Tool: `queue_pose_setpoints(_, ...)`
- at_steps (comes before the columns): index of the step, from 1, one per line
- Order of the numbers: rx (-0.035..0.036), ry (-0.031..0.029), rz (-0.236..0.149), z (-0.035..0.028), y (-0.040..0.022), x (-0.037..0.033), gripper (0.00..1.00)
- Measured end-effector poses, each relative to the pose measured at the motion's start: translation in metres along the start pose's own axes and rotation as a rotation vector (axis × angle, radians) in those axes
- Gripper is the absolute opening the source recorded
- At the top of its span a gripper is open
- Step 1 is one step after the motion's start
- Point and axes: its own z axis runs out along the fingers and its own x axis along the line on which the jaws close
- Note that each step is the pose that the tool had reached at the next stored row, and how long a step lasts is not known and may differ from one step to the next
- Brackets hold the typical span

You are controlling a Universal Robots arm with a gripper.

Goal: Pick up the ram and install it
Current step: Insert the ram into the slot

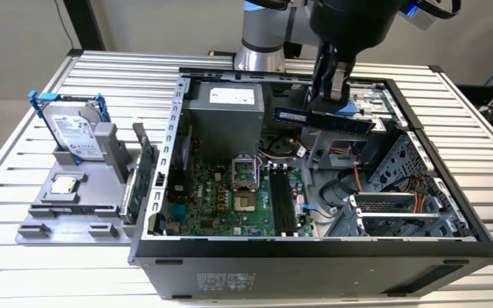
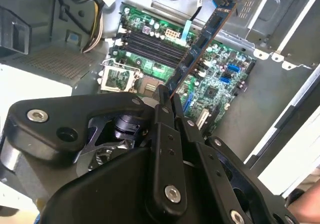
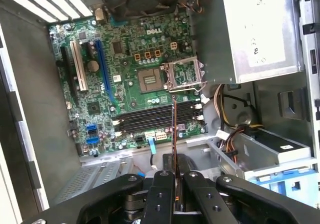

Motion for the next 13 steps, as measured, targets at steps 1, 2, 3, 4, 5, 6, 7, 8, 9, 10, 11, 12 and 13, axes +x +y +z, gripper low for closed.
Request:
queue_pose_setpoints(1, 0.0004, -0.0001, 0.008, 0.0000, 0.0000, 0.0002, 0.00)
queue_pose_setpoints(2, 0.0008, 0.0000, 0.016, 0.0000, -0.0001, 0.0004, 0.00)
queue_pose_setpoints(3, 0.0012, 0.0002, 0.022, -0.0001, -0.0001, 0.0006, 0.00)
queue_pose_setpoints(4, 0.0015, 0.0002, 0.029, -0.0001, -0.0001, 0.0010, 0.00)
queue_pose_setpoints(5, 0.0018, 0.0002, 0.035, -0.0001, -0.0002, 0.0013, 0.00)
queue_pose_setpoints(6, 0.0021, 0.0002, 0.041, -0.0001, -0.0003, 0.0017, 0.00)
queue_pose_setpoints(7, 0.0025, 0.0001, 0.047, -0.0001, -0.0004, 0.0020, 0.00)
queue_pose_setpoints(8, 0.0028, 0.0003, 0.054, -0.0002, -0.0005, 0.0024, 0.00)
queue_pose_setpoints(9, 0.0032, 0.0003, 0.060, -0.0002, -0.0006, 0.0028, 0.00)
queue_pose_setpoints(10, 0.0034, 0.0003, 0.066, -0.0002, -0.0007, 0.0032, 0.00)
queue_pose_setpoints(11, 0.0038, 0.0003, 0.072, -0.0002, -0.0008, 0.0036, 0.00)
queue_pose_setpoints(12, 0.0040, 0.0003, 0.078, -0.0002, -0.0009, 0.0040, 0.00)
queue_pose_setpoints(13, 0.0044, 0.0003, 0.084, -0.0002, -0.0009, 0.0042, 0.00)
